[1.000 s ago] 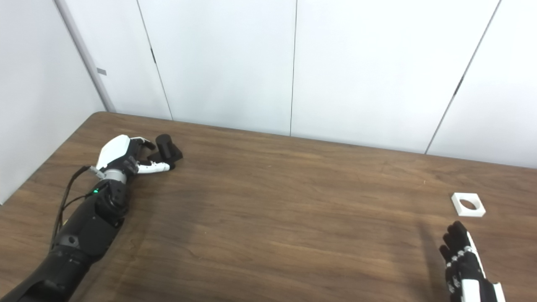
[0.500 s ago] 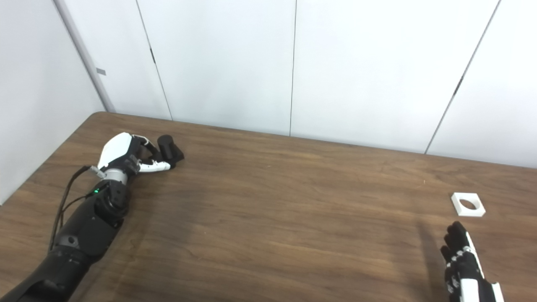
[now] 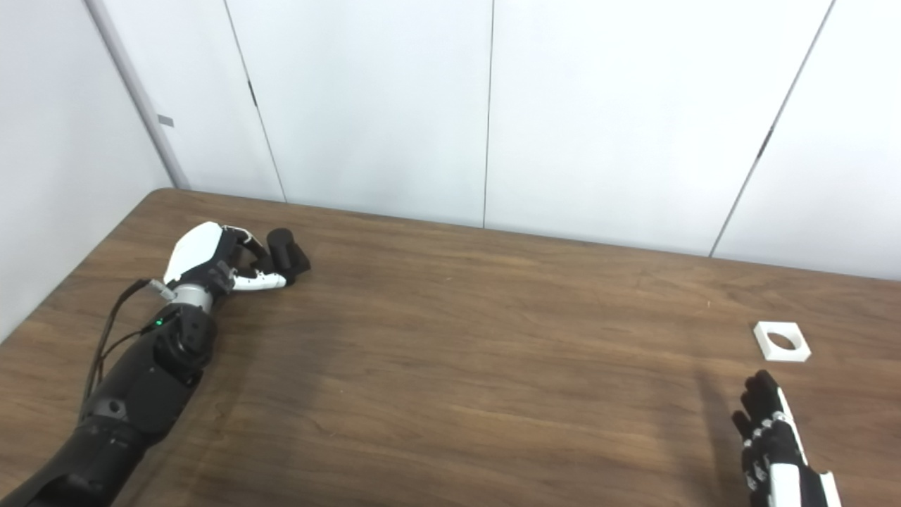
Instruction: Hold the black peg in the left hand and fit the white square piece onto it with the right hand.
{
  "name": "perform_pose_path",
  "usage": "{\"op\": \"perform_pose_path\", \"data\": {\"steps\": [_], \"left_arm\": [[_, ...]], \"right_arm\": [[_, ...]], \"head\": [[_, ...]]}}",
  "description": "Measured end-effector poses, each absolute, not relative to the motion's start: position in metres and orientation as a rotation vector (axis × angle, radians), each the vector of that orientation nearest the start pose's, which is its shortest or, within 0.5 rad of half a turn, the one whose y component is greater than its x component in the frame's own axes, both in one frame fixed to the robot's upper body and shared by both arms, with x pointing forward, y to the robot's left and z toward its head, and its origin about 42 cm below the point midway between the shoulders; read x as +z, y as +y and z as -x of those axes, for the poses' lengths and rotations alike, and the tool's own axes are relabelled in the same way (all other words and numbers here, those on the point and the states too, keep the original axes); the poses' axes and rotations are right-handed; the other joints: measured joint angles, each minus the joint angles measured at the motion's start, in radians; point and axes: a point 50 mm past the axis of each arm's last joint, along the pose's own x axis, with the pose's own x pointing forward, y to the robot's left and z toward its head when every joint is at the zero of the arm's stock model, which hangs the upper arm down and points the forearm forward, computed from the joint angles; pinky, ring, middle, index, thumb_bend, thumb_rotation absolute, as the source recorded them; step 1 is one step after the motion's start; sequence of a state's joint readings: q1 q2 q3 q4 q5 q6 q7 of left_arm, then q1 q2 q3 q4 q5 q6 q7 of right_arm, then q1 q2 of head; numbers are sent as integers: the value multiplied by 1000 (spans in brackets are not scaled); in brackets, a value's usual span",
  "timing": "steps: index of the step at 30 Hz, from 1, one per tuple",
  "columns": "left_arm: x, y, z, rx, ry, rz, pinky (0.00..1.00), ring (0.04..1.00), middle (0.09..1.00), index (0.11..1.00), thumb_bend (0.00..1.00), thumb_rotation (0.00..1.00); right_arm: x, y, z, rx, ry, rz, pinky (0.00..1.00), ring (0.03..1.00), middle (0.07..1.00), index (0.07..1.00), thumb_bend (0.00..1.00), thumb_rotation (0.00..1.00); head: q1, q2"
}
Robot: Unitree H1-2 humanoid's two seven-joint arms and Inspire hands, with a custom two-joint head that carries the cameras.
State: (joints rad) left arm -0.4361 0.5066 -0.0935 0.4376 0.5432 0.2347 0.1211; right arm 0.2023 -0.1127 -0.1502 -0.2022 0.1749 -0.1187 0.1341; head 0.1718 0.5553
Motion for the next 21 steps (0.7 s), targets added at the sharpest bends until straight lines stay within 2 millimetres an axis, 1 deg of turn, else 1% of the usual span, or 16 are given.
{"op": "perform_pose_path", "data": {"steps": [3, 6, 10, 12, 14, 18, 21], "left_arm": [[166, 383, -412, 212, 147, -1065, 937, 866, 748, 484, 521, 49], [167, 376, -408, 170, 131, -1056, 878, 859, 763, 485, 521, 50], [170, 366, -401, 123, 102, -1060, 829, 860, 772, 486, 521, 51], [173, 362, -398, 109, 87, -1061, 819, 859, 771, 486, 521, 51], [177, 358, -395, 98, 74, -1062, 839, 860, 775, 486, 521, 50], [187, 341, -388, 45, 24, -1054, 812, 849, 775, 486, 519, 49], [192, 324, -384, -3, -15, -1041, 799, 852, 778, 486, 520, 49]], "right_arm": [[118, -289, -213, -42, -141, -11, 974, 983, 976, 967, 540, 930], [117, -288, -213, -42, -132, -12, 976, 984, 979, 971, 529, 930], [117, -287, -213, -46, -126, -14, 977, 985, 978, 969, 514, 932], [117, -287, -214, -45, -124, -10, 979, 989, 982, 972, 517, 936], [117, -287, -214, -45, -124, -10, 970, 981, 976, 967, 531, 922], [116, -287, -214, -48, -121, -10, 956, 974, 967, 961, 545, 912], [116, -286, -214, -50, -116, -5, 957, 977, 970, 963, 529, 910]], "head": [[-9, 2], [-15, 3], [-20, 5], [-23, 6], [-29, 8], [-40, 11], [-46, 12]]}}
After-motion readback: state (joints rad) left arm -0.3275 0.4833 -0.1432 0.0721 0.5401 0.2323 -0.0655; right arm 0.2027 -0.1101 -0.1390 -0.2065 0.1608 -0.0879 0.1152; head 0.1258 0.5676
